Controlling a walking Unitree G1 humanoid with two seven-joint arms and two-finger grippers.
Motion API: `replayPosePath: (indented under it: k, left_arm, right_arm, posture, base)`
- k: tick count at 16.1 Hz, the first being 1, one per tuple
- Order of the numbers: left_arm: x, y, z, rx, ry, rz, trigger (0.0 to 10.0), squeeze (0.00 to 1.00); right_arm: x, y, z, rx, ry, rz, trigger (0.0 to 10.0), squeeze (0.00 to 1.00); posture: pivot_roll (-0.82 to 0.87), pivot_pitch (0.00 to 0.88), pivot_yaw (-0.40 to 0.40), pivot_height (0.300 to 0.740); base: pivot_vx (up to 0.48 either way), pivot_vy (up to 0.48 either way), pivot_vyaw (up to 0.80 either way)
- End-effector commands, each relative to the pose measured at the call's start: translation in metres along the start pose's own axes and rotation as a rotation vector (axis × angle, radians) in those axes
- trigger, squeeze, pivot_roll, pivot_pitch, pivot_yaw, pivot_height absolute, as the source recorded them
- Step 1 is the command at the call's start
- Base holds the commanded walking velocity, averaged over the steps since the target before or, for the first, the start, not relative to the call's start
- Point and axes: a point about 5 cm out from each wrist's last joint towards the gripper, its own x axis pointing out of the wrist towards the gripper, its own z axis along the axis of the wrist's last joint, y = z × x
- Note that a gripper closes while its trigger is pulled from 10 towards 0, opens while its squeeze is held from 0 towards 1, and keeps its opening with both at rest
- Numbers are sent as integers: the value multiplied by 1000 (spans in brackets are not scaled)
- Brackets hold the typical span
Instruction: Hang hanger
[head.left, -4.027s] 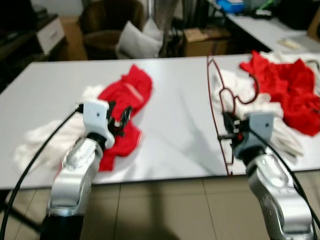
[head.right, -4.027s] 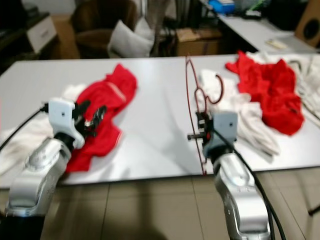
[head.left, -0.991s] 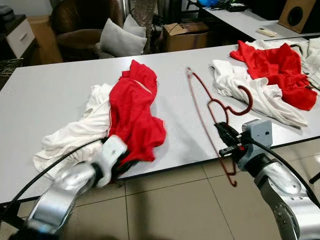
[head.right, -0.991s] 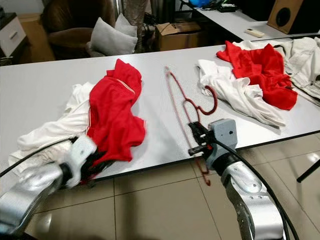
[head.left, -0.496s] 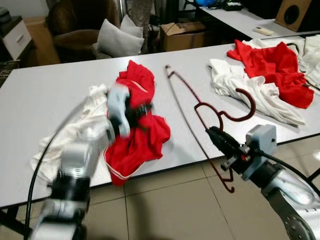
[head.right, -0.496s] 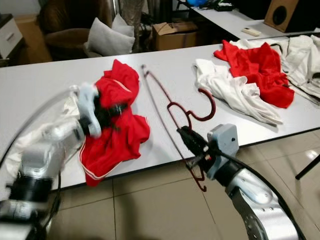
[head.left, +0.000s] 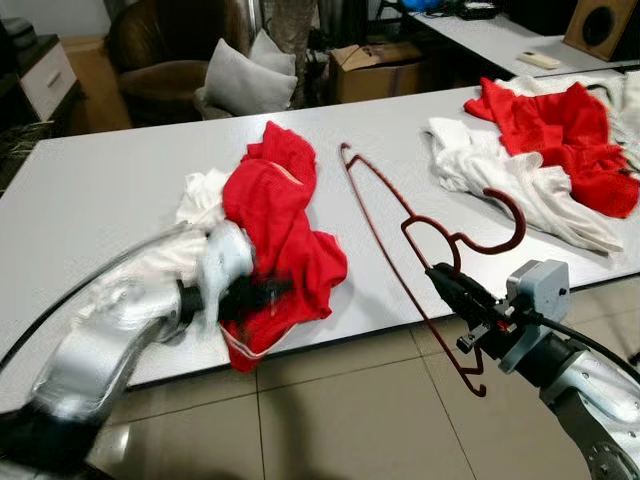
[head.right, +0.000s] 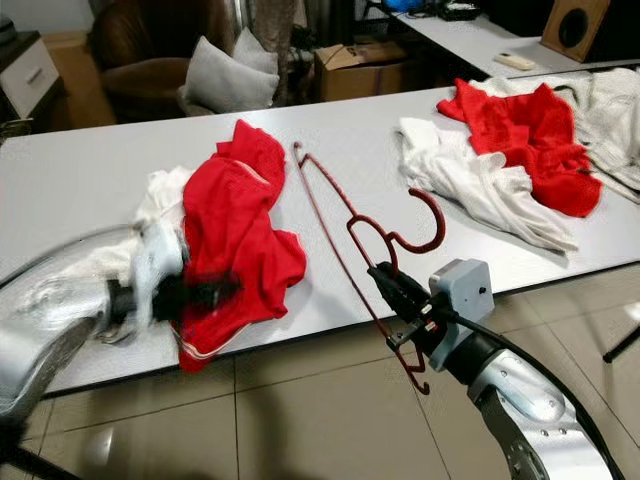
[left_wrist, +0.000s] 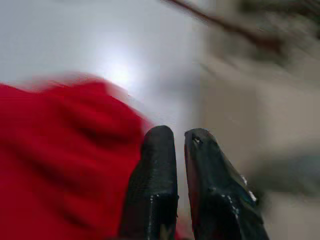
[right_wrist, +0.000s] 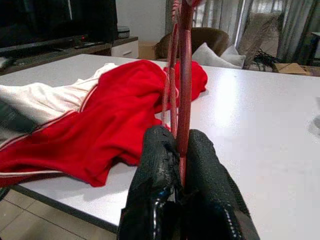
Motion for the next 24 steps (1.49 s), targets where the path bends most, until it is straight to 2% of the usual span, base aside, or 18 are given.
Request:
replayPosePath:
  k: [1, 2, 4, 5, 6, 10, 13, 19, 22, 23, 24]
  left_arm:
    - [4, -17, -7, -25, 57, -117, 10000, 1000]
    - [4, -26, -15, -31, 104, -139, 10000, 1000]
    - [6, -22, -22, 29, 152, -58, 10000, 1000]
    - [7, -20, -24, 46, 163, -30, 10000, 298]
    - [9, -14, -28, 105, 202, 49, 10000, 0]
    - [7, -9, -33, 161, 246, 113, 10000, 0]
    - [5, -2, -32, 209, 237, 189, 10000, 0]
    - [0, -2, -39, 244, 294, 191, 10000, 0]
    - [0, -6, -47, 251, 347, 150, 10000, 0]
    - [0, -6, -51, 258, 375, 148, 5333, 0]
    - [0, -4, -53, 262, 388, 162, 2745, 0]
  right_arm:
    - [0, -2, 0, 1, 2, 5, 10000, 0]
    - [0, -3, 0, 1, 4, 6, 10000, 0]
    - [2, -3, 0, 1, 4, 11, 10000, 0]
    - [2, -2, 0, -2, 6, 14, 10000, 0]
    - [3, 1, -1, -14, 9, 22, 10000, 0]
    - [5, 3, -1, -14, 9, 31, 10000, 0]
    - [6, 3, -2, -18, 10, 34, 10000, 0]
    - [7, 2, -2, -22, 12, 36, 10000, 0]
    - [8, 2, -2, -22, 13, 38, 10000, 0]
    - [9, 3, -2, -22, 10, 37, 10000, 0]
    - [10, 3, -2, -24, 9, 36, 10000, 0]
  posture:
    - [-140, 0, 57, 740]
    - [-139, 0, 55, 740]
    - [-138, 0, 53, 740]
    - [-138, 0, 53, 740]
    - [-140, 0, 53, 740]
    - [-140, 0, 52, 740]
    - [-137, 0, 49, 740]
    - [-127, 0, 42, 740]
    - [-128, 0, 44, 740]
    - [-127, 0, 46, 740]
    - [-127, 0, 46, 740]
  base:
    - [0, 0, 0]
    - [0, 0, 0]
    - [0, 0, 0]
    - [0, 0, 0]
    - [0, 0, 0]
    - [0, 0, 0]
    - [0, 0, 0]
    - [0, 0, 0]
    - [0, 0, 0]
    - [0, 0, 0]
    - [0, 0, 0]
